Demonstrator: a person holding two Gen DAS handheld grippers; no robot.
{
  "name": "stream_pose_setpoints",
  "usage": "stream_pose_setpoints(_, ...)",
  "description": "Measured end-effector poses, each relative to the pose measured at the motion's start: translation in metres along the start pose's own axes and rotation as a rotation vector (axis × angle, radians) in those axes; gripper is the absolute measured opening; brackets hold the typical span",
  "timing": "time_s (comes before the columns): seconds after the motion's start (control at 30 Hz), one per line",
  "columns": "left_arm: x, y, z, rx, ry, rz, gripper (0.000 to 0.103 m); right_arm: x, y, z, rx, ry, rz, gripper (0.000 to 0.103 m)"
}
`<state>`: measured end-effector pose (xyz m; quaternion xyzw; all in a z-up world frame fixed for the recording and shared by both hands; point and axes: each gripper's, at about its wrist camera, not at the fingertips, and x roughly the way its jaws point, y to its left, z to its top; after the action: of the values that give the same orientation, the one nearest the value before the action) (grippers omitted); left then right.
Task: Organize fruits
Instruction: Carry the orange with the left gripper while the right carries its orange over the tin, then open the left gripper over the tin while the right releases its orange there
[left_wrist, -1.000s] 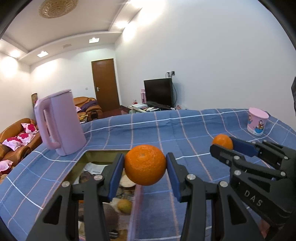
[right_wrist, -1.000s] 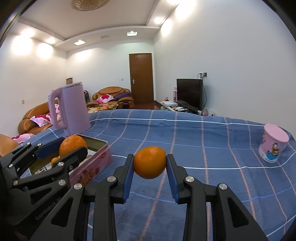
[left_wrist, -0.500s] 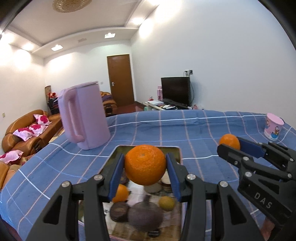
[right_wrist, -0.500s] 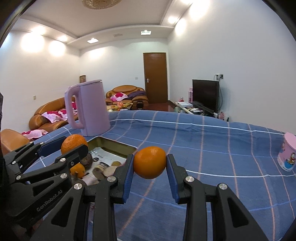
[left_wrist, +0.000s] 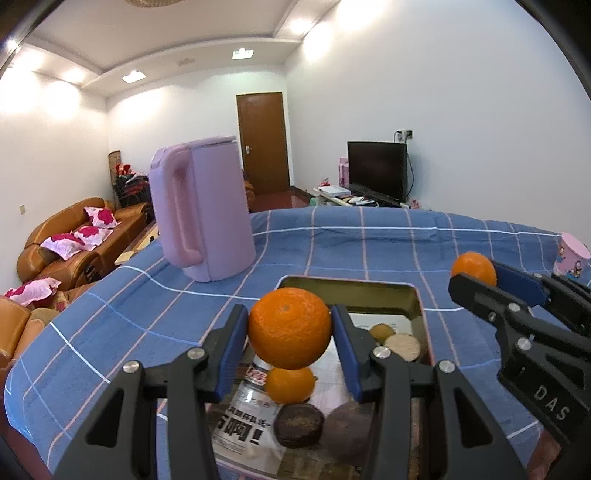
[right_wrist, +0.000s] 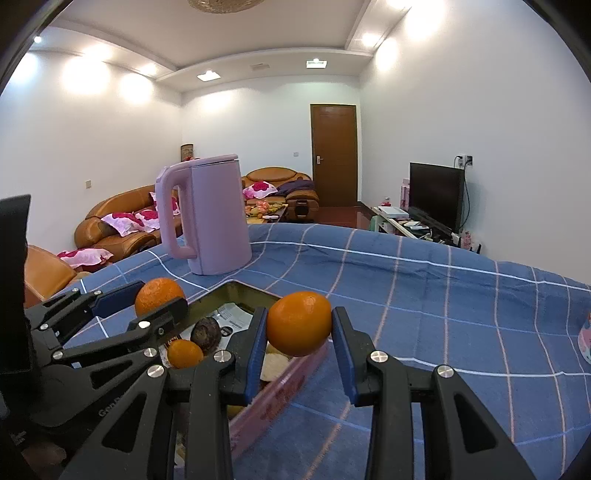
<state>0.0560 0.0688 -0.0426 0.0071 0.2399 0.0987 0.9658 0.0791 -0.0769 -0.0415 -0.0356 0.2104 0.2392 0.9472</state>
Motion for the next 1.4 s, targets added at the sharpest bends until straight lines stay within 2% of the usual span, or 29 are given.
stream_pose_setpoints(0.3, 0.012, 0.014, 0.0, -0.022, 0.035, 0.016, 0.048, 0.014, 0.019, 0.007, -0.036, 0.013, 0.027, 0.037)
stream_pose_setpoints(0.8, 0.025, 0.026, -0.001, -0.036, 0.066, 0.012, 0.048, 0.037, 0.028, 0.01, -0.033, 0.051, 0.027, 0.037)
stream_pose_setpoints(1.17, 0.035, 0.021, -0.002, -0.021, 0.093, -0.001, 0.048, 0.056, 0.021, 0.006, -0.012, 0.109, 0.011, 0.037)
stream_pose_setpoints(1.4, 0.037, 0.017, -0.003, -0.014, 0.103, 0.005, 0.05, 0.073, 0.019, -0.001, -0.013, 0.18, 0.023, 0.037)
